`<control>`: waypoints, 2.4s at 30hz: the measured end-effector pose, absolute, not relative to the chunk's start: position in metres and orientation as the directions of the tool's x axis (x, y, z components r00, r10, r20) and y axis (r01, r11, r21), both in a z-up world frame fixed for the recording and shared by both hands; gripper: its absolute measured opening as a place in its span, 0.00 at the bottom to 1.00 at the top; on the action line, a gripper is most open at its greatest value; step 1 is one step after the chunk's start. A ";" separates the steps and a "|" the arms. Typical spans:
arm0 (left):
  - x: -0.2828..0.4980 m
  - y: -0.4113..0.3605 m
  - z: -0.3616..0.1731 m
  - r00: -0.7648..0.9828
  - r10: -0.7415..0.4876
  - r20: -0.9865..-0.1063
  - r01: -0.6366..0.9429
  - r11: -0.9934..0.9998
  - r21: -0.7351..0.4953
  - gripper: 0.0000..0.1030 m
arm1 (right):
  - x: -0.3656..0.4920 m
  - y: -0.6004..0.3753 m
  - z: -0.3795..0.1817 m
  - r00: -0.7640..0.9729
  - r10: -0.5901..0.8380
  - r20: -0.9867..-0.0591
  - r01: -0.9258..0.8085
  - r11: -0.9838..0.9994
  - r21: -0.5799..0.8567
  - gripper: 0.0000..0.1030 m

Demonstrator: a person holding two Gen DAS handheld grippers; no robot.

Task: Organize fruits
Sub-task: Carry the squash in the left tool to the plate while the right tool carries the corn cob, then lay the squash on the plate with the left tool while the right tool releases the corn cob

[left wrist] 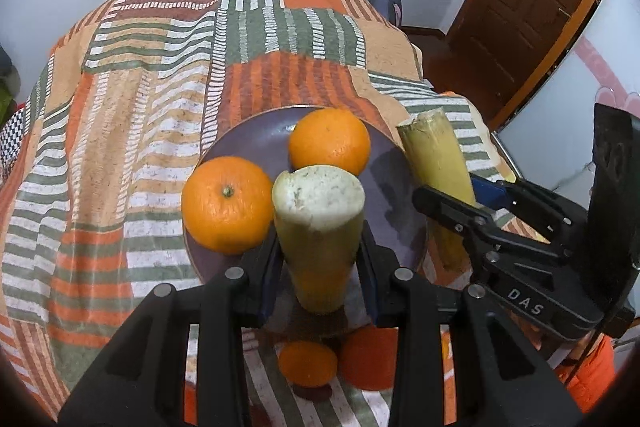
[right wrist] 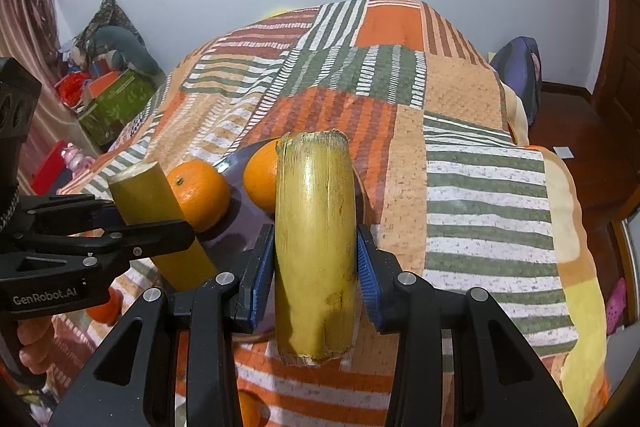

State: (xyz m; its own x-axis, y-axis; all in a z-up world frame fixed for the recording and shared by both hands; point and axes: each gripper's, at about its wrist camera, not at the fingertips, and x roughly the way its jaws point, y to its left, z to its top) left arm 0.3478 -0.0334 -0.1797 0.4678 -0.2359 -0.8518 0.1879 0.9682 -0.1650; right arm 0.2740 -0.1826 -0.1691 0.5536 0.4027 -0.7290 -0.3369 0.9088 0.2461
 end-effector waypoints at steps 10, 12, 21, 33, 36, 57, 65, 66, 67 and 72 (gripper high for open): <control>0.375 -0.039 -0.189 0.470 -0.212 -0.857 0.164 0.975 -0.152 0.34 | 0.289 -0.179 -0.178 0.537 0.393 -0.746 -0.291 0.917 0.273 0.35; 0.379 -0.040 -0.192 0.471 -0.188 -0.862 0.155 0.979 -0.129 0.34 | 0.291 -0.178 -0.180 0.537 0.385 -0.751 -0.288 0.920 0.266 0.35; 0.387 -0.046 -0.196 0.481 -0.141 -0.865 0.147 0.986 -0.079 0.34 | 0.299 -0.180 -0.183 0.536 0.372 -0.758 -0.253 0.927 0.276 0.35; 0.383 -0.043 -0.193 0.470 -0.140 -0.872 0.137 0.987 -0.085 0.35 | 0.282 -0.176 -0.171 0.543 0.379 -0.750 -0.324 0.918 0.229 0.38; 0.376 -0.040 -0.186 0.485 -0.128 -0.865 0.132 0.989 -0.072 0.37 | 0.276 -0.176 -0.164 0.543 0.395 -0.741 -0.350 0.909 0.228 0.38; 0.264 0.012 -0.125 0.593 -0.071 -0.802 0.123 0.992 0.003 0.56 | 0.218 -0.163 -0.123 0.570 0.430 -0.700 -0.429 0.883 0.192 0.39; 0.234 0.042 -0.139 0.552 -0.049 -0.832 0.086 0.996 -0.002 0.58 | 0.196 -0.149 -0.132 0.543 0.439 -0.716 -0.465 0.867 0.179 0.45; 0.230 0.044 -0.142 0.547 -0.043 -0.836 0.082 0.997 0.003 0.58 | 0.194 -0.148 -0.134 0.537 0.440 -0.720 -0.469 0.865 0.180 0.45; 0.227 0.048 -0.146 0.538 -0.036 -0.842 0.079 0.997 0.008 0.58 | 0.192 -0.146 -0.138 0.528 0.443 -0.725 -0.472 0.862 0.183 0.45; 0.218 0.062 -0.164 0.496 -0.037 -0.868 0.055 0.998 -0.011 0.58 | 0.186 -0.136 -0.154 0.475 0.452 -0.755 -0.487 0.850 0.202 0.45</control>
